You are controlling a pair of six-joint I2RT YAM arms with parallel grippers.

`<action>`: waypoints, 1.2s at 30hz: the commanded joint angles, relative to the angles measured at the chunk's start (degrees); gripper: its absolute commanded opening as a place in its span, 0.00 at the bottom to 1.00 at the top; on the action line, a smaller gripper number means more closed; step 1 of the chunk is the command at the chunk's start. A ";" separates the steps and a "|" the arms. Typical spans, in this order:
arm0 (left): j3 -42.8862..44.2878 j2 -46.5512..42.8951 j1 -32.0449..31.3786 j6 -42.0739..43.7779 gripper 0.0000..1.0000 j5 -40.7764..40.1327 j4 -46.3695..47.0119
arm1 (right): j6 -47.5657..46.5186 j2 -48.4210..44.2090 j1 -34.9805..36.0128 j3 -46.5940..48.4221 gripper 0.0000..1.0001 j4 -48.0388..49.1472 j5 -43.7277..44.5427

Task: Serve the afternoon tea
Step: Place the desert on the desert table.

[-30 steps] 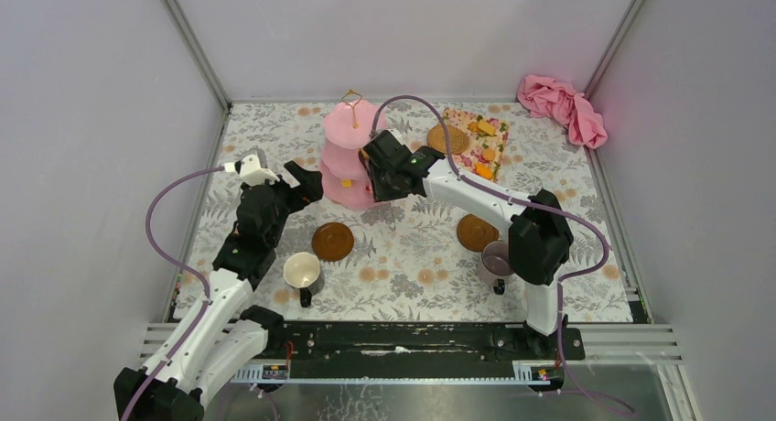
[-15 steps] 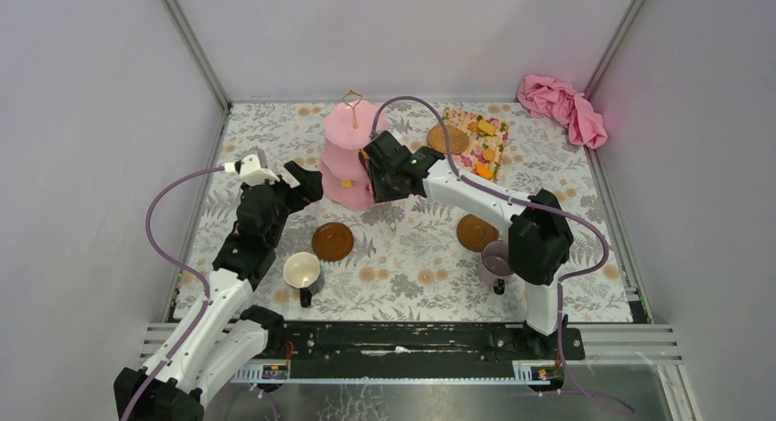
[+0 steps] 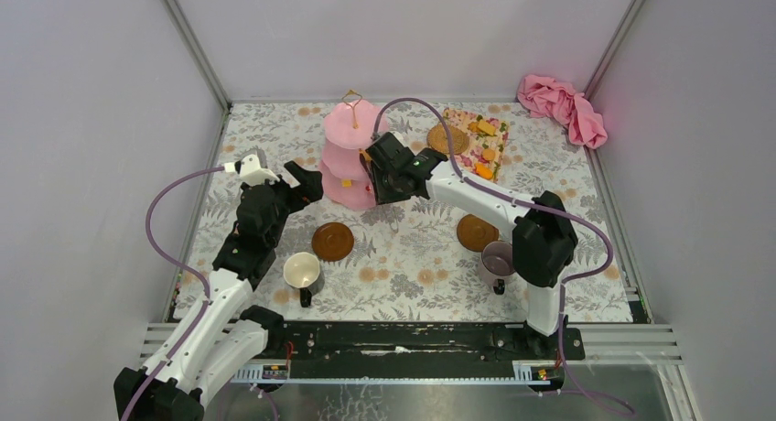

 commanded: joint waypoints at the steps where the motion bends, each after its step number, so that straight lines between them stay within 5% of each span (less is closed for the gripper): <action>1: 0.46 -0.45 -0.20 0.04 1.00 -1.05 2.94 | -0.92 -4.61 0.48 0.33 0.42 1.55 -0.87; 36: 0.67 -0.65 -0.24 0.22 1.00 -1.81 2.48 | -0.50 -8.19 0.57 -4.24 0.43 2.60 -2.42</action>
